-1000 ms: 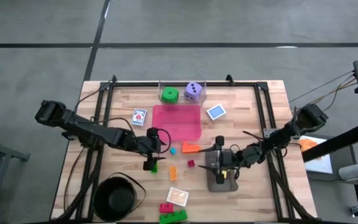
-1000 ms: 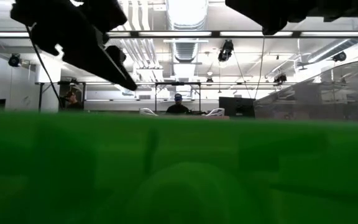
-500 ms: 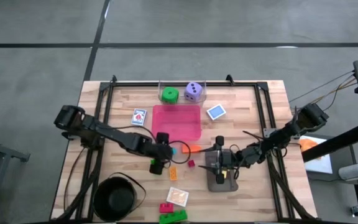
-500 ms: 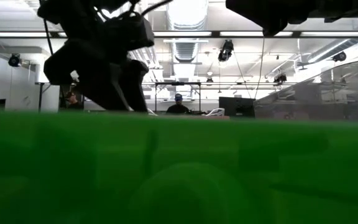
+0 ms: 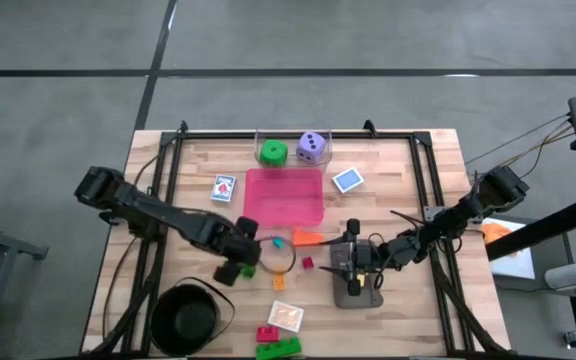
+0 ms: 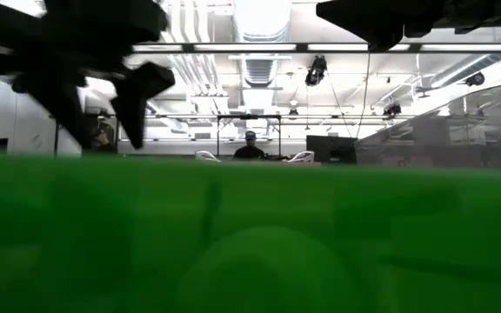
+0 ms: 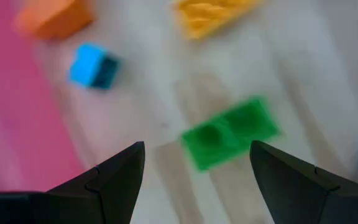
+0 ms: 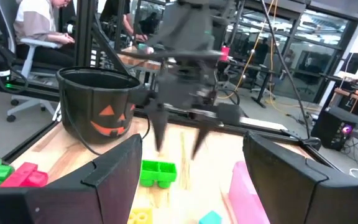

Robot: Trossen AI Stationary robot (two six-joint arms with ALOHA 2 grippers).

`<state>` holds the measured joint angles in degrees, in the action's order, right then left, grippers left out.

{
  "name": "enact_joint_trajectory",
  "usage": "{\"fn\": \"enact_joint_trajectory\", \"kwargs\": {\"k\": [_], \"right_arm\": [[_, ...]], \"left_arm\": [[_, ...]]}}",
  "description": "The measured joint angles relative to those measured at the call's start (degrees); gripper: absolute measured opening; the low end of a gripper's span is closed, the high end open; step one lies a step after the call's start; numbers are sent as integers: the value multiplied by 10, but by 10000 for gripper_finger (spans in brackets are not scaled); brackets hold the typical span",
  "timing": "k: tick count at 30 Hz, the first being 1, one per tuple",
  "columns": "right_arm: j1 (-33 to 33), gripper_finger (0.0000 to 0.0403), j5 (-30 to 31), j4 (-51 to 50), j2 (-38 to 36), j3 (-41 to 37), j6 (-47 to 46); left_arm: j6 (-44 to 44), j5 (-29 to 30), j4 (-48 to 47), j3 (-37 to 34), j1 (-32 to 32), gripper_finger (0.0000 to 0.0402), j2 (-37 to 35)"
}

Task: Pick & Place Toys
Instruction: Put the top big green game piece into the black bin

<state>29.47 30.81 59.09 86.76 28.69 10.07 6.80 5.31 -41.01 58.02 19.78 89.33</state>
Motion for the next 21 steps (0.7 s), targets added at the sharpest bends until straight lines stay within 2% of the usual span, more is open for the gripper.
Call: {"fn": "enact_joint_trajectory", "kwargs": {"k": [7, 21], "right_arm": [[0, 279, 0, 0, 0, 0, 0], [0, 279, 0, 0, 0, 0, 0]], "left_arm": [[146, 30, 9, -1, 40, 294, -2], [256, 57, 9, -2, 41, 294, 54]]}}
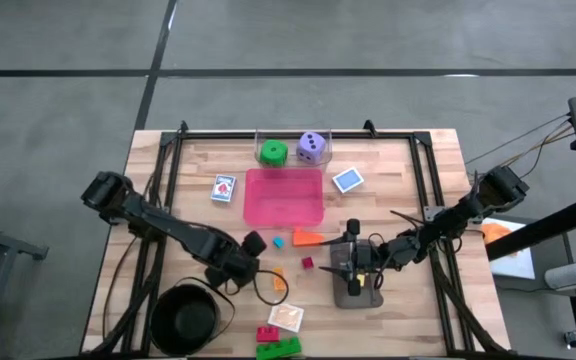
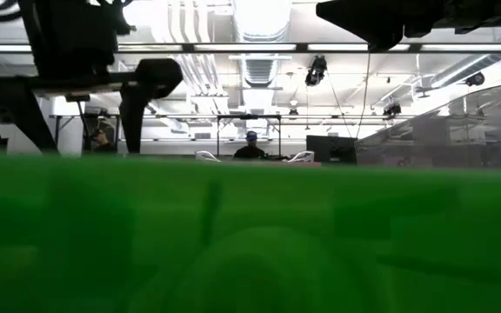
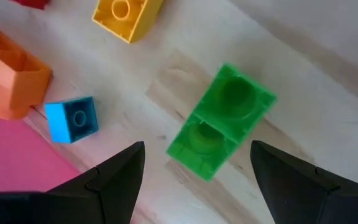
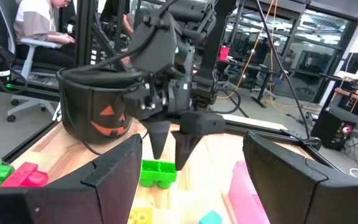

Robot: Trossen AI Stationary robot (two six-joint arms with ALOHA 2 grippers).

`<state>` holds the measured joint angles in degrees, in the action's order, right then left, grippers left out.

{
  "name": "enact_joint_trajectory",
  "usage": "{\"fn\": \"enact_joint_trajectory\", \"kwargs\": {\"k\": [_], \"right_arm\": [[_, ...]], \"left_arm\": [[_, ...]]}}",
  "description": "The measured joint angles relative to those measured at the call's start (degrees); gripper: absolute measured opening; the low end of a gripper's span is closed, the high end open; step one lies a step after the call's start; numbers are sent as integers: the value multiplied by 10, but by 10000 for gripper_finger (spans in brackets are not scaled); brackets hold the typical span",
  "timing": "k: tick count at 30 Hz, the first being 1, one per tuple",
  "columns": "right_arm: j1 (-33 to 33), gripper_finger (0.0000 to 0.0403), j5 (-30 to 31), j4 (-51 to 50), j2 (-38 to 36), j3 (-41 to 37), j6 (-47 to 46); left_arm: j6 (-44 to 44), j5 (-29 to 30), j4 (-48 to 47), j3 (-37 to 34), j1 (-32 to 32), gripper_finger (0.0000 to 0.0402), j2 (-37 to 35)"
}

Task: Pick & Place Toys
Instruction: Put the top big green game piece into the black bin

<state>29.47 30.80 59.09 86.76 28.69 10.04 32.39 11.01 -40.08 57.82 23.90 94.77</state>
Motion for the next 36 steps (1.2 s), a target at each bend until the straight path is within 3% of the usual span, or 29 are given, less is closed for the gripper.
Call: {"fn": "enact_joint_trajectory", "kwargs": {"k": [18, 30, 36], "right_arm": [[0, 279, 0, -1, 0, 0, -2], [0, 279, 0, -7, 0, 0, -5], [0, 279, 0, -9, 0, 0, -8]], "left_arm": [[77, 11, 16, 0, 0, 288, 45], [82, 28, 24, 0, 0, 144, 44], [81, 28, 25, 1, 0, 121, 43]]}}
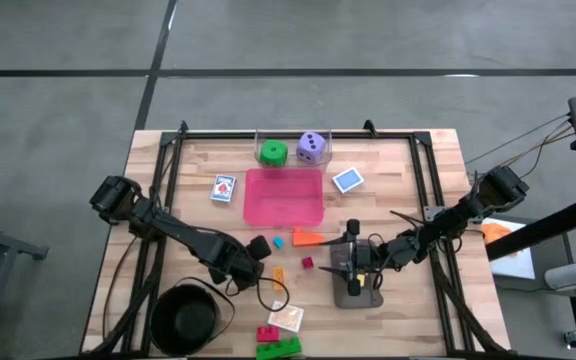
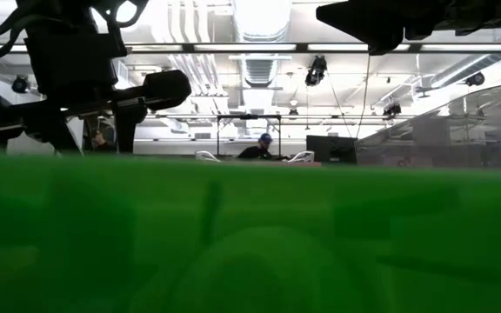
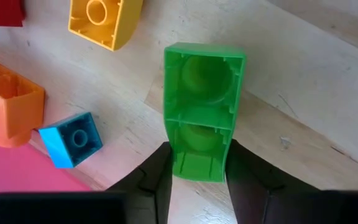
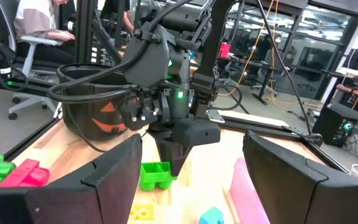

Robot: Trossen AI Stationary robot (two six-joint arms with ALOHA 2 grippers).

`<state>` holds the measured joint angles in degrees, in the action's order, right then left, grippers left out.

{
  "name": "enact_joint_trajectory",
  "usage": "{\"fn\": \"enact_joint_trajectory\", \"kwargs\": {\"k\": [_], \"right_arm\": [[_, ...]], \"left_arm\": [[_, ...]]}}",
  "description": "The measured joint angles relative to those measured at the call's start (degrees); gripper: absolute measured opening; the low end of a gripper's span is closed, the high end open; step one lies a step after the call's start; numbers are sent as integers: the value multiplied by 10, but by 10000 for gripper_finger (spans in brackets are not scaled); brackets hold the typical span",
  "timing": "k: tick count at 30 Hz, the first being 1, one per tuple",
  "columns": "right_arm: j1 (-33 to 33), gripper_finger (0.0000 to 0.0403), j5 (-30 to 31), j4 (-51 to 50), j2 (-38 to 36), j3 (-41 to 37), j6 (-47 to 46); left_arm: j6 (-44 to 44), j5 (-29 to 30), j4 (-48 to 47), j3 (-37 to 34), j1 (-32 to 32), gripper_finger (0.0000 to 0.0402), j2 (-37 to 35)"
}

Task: Pick & Place Toys
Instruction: Put the top big green game piece into the black bin

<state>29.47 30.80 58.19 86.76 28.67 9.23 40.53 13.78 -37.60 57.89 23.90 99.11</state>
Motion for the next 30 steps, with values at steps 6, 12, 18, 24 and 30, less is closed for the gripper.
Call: {"fn": "enact_joint_trajectory", "kwargs": {"k": [6, 12, 18, 24, 30], "right_arm": [[0, 279, 0, 0, 0, 0, 0], [0, 279, 0, 0, 0, 0, 0], [0, 279, 0, 0, 0, 0, -3], [-1, 279, 0, 3, 2, 0, -11], [-13, 279, 13, 5, 17, 0, -30]], "left_arm": [[-20, 3, 2, 0, 0, 124, 0], [-71, 4, 23, 0, 0, 118, 1], [-111, 2, 66, -1, 0, 113, -2], [-144, 2, 140, -1, -6, 112, -19], [-176, 2, 220, -1, -28, 112, -47]]}}
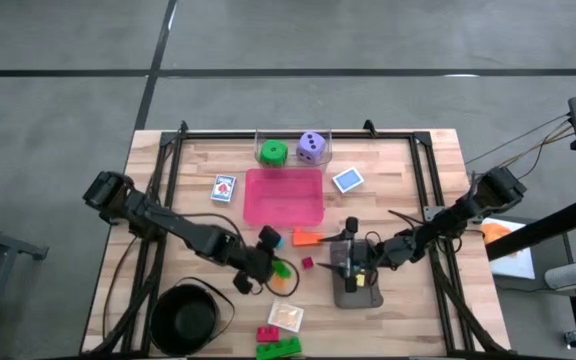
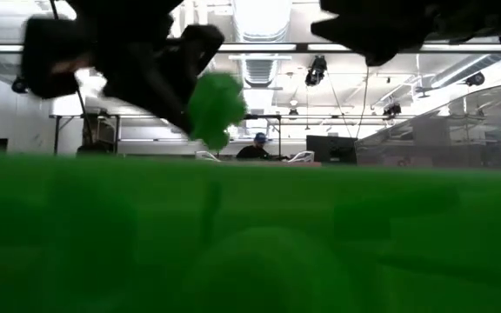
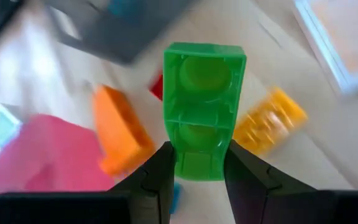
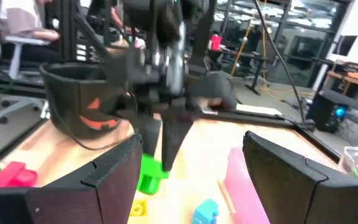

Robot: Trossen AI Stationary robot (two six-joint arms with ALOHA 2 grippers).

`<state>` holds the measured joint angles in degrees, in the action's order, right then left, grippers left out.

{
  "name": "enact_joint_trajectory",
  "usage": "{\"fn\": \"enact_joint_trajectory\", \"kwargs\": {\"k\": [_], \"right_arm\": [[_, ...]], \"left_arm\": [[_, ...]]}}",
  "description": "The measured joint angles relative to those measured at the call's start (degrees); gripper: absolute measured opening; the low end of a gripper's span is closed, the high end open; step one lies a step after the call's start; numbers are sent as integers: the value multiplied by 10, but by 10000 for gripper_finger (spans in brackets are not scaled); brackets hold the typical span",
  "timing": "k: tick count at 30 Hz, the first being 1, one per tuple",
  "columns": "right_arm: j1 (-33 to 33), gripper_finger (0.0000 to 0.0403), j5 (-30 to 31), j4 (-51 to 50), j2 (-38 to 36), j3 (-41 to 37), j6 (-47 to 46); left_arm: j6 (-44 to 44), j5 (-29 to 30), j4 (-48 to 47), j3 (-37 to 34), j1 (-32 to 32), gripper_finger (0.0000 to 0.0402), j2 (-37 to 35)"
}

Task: Pick & Place Toys
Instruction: Put the top big green game piece into the black bin

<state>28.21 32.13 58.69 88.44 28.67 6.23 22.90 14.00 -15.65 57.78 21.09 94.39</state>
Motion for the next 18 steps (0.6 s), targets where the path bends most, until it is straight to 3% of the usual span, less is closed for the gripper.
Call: {"fn": "enact_joint_trajectory", "kwargs": {"k": [9, 18], "right_arm": [[-8, 279, 0, 3, 20, 0, -4], [-11, 279, -2, 4, 19, 0, -6]], "left_arm": [[-49, 0, 127, 0, -49, 112, -5], [-69, 0, 176, 0, -81, 111, 1]]}}
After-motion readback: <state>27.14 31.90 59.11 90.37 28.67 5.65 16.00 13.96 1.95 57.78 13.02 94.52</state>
